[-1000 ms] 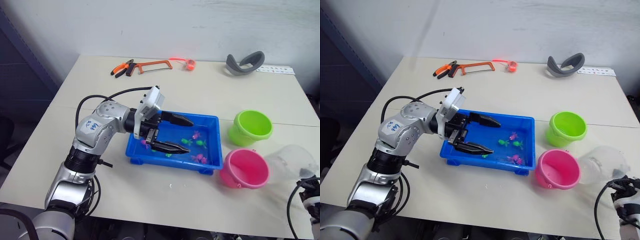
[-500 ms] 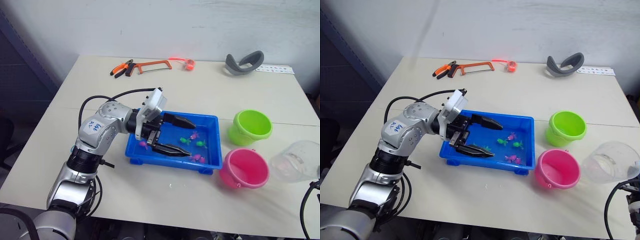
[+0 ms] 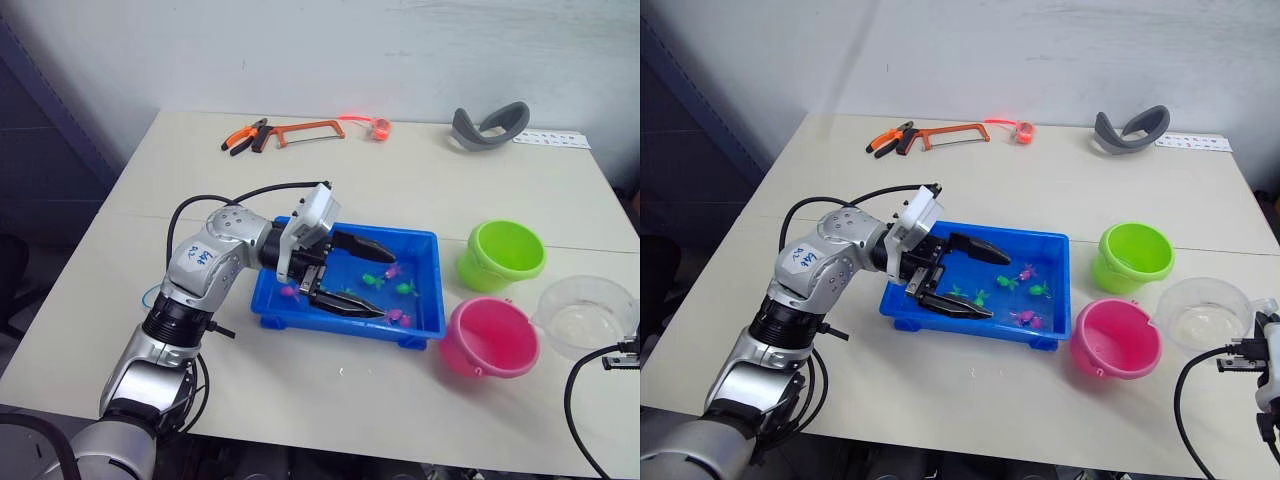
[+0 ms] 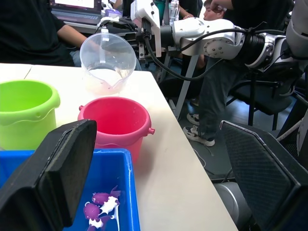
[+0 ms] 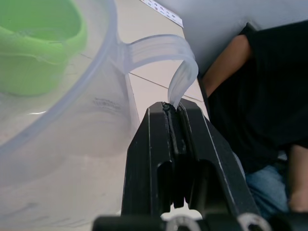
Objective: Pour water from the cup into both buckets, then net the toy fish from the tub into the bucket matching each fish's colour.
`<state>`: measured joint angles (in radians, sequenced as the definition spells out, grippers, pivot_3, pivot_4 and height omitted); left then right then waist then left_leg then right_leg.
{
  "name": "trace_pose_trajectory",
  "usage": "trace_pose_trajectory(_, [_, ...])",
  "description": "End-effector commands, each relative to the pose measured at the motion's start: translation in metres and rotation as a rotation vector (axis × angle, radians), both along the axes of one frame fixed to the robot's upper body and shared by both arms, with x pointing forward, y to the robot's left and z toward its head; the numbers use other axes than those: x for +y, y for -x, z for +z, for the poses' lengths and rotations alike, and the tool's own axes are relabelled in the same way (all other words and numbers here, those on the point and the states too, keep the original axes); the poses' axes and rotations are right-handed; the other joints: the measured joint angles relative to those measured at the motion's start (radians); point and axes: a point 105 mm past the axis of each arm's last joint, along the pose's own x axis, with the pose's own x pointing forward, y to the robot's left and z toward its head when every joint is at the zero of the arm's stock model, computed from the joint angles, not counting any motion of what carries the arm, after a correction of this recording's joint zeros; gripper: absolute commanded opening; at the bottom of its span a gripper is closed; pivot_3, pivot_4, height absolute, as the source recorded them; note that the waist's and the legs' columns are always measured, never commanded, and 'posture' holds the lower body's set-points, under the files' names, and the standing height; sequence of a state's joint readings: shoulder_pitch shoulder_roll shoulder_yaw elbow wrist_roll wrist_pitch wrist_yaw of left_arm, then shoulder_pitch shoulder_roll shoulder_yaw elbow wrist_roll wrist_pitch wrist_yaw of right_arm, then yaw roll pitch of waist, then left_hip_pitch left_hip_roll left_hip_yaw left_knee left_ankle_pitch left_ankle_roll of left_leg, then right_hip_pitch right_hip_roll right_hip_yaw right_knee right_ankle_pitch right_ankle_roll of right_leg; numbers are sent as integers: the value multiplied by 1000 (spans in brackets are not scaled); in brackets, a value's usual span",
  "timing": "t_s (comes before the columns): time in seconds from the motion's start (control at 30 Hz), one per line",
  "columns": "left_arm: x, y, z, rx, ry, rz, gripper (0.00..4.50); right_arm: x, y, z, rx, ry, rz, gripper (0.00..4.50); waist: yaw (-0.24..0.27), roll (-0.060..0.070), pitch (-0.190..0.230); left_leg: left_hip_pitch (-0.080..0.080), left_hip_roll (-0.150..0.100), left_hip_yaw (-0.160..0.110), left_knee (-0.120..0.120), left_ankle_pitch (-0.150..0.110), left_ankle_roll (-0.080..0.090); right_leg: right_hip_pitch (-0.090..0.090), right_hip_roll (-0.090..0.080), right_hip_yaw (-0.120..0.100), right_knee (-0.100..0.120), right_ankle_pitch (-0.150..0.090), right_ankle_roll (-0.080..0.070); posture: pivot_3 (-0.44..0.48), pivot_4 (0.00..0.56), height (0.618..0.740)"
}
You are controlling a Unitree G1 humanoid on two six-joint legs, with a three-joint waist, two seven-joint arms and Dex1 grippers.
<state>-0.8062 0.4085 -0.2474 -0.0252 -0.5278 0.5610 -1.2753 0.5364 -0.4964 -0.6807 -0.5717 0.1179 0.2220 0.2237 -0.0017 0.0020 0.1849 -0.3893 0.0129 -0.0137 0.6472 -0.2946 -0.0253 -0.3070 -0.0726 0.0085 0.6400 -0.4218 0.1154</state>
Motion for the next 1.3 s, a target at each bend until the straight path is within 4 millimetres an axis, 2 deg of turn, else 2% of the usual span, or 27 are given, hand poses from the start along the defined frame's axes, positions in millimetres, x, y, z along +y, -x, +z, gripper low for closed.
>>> trace_pose_trajectory(0.03, [-1, 2, 4, -31, 10, -17, 4500, 15, -2, 25, -51, 201, 57, 32, -2, 0, 0, 0, 0, 0, 0, 0, 0, 0, 0, 0, 0, 0, 0, 0, 150, 740])
trace_pose_trajectory(0.27, [-2, 1, 4, -35, 11, -15, 4500, 33, -7, 37, -31, 517, 151, 32, 0, 0, 0, 0, 0, 0, 1, 0, 0, 0, 0, 0, 0, 0, 0, 0, 150, 740])
trace_pose_trajectory(0.57, [-2, 1, 4, -41, 10, -16, 4500, 43, -8, 40, -27, 723, 176, 32, -1, 0, 0, 0, 0, 0, 0, 0, 0, 0, 0, 0, 2, 0, 0, 0, 150, 740])
trace_pose_trajectory(0.93, [-2, 0, 4, -41, 12, -16, 4500, 33, -5, 45, -35, 796, 115, 32, -1, 0, 0, 0, 0, 0, 1, 0, 0, 0, 0, 0, 2, 0, 0, 0, 150, 740])
trace_pose_trajectory(1.1, [-2, -1, 4, -42, 13, -16, 4500, 36, -5, 47, -37, 858, 125, 32, -1, 0, 0, 0, 0, 0, 1, 0, 0, 0, 0, 0, 3, 0, 0, 0, 150, 740])
trace_pose_trajectory(1.3, [-2, 0, 4, -45, 16, -20, 4500, 31, -4, 45, -46, 778, 103, 32, -1, 0, 0, 0, 0, 1, 1, 0, 0, 0, 0, 0, 3, 0, 0, 0, 150, 740])
